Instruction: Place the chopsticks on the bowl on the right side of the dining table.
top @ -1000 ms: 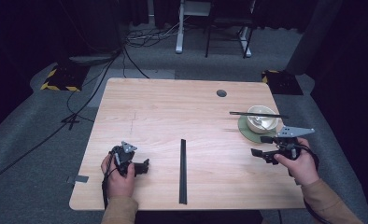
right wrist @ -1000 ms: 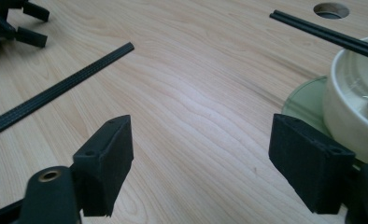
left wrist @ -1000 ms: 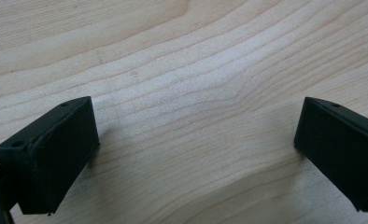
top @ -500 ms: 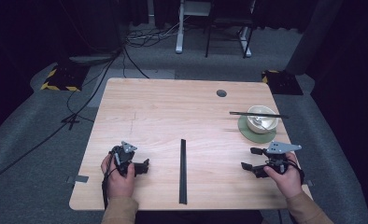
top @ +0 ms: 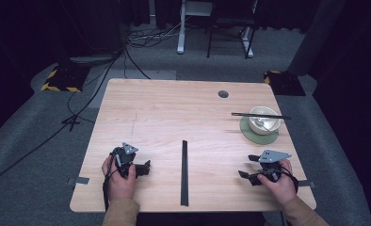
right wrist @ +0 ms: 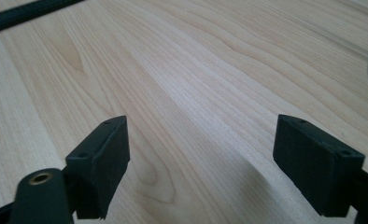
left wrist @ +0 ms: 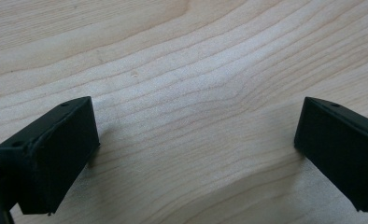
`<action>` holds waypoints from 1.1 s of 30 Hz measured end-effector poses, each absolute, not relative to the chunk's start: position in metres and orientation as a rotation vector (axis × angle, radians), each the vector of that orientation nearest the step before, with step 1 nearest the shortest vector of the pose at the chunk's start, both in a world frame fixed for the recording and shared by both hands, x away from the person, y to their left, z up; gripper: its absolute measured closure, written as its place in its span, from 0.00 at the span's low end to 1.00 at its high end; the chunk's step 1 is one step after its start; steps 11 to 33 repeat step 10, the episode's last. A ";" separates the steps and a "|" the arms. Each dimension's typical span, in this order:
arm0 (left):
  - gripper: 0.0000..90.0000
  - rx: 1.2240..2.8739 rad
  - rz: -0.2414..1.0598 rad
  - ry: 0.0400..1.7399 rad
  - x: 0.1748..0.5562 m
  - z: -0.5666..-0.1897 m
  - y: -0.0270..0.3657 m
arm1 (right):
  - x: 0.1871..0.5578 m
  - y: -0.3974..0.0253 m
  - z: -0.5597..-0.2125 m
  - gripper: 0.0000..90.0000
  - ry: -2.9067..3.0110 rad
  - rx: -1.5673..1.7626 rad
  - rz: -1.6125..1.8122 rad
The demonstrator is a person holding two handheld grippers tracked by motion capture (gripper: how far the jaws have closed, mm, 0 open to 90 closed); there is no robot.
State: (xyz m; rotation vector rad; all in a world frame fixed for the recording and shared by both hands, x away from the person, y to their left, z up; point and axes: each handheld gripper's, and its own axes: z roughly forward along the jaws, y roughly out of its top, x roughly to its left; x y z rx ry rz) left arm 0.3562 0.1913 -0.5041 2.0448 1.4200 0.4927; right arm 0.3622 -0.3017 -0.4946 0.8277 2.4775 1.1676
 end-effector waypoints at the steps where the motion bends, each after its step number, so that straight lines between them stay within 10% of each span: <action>1: 0.00 2.045 0.493 1.420 0.356 -0.504 0.191 | 0.362 -0.300 -0.495 0.21 2.483 0.827 1.166; 33: 0.00 2.044 0.493 1.420 0.356 -0.504 0.191 | 0.361 -0.294 -0.504 0.13 2.514 0.857 1.096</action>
